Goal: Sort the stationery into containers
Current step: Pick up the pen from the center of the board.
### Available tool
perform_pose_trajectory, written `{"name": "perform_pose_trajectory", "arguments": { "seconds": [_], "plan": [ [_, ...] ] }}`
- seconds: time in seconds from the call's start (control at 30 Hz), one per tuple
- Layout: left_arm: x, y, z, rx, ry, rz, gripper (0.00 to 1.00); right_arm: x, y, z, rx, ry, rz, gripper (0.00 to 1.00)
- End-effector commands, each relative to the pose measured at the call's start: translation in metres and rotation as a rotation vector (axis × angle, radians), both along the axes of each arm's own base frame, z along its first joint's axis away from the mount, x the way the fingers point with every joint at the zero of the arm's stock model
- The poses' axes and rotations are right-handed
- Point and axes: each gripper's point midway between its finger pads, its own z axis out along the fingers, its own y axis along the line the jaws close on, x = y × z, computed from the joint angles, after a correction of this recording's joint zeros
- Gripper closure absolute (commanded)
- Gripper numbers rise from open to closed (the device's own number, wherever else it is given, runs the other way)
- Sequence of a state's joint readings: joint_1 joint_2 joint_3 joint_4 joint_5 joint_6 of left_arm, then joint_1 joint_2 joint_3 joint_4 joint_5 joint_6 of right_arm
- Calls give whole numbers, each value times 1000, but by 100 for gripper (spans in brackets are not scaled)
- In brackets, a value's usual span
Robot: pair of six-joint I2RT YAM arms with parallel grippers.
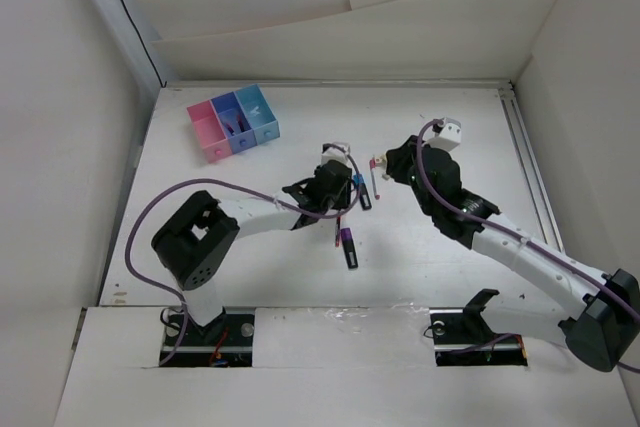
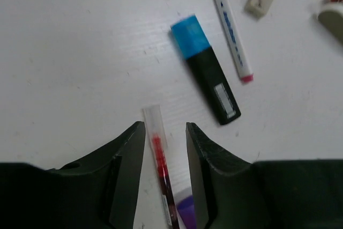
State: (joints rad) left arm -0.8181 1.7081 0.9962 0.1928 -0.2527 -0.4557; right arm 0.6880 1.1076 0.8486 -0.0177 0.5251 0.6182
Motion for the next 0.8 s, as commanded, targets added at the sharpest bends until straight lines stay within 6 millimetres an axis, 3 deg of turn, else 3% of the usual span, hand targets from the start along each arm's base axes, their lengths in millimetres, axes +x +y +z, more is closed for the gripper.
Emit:
{"name": "perform_pose_trajectory", "arguments": {
  "seconds": [0.0, 0.33, 0.37, 0.5, 0.6, 0.77],
  "plan": [
    [-7, 1, 3, 11, -31, 64, 66, 4, -7, 3, 6, -15, -34, 65],
    [-25, -2, -39, 118, 14, 58, 66, 5, -8, 3, 7, -14, -34, 62],
    [-24, 4, -46, 152, 14, 78, 66, 5, -7, 3, 9, -12, -25, 61],
    [-24, -4, -53, 189, 9, 77, 67, 5, -2, 3, 13, -7, -6, 61],
    [-21, -5, -58, 216, 9, 78, 74, 5, 0, 3, 15, -6, 5, 61],
    [-18, 0, -59, 239, -3, 101, 98, 5, 0, 3, 15, -6, 5, 61]
  ]
}}
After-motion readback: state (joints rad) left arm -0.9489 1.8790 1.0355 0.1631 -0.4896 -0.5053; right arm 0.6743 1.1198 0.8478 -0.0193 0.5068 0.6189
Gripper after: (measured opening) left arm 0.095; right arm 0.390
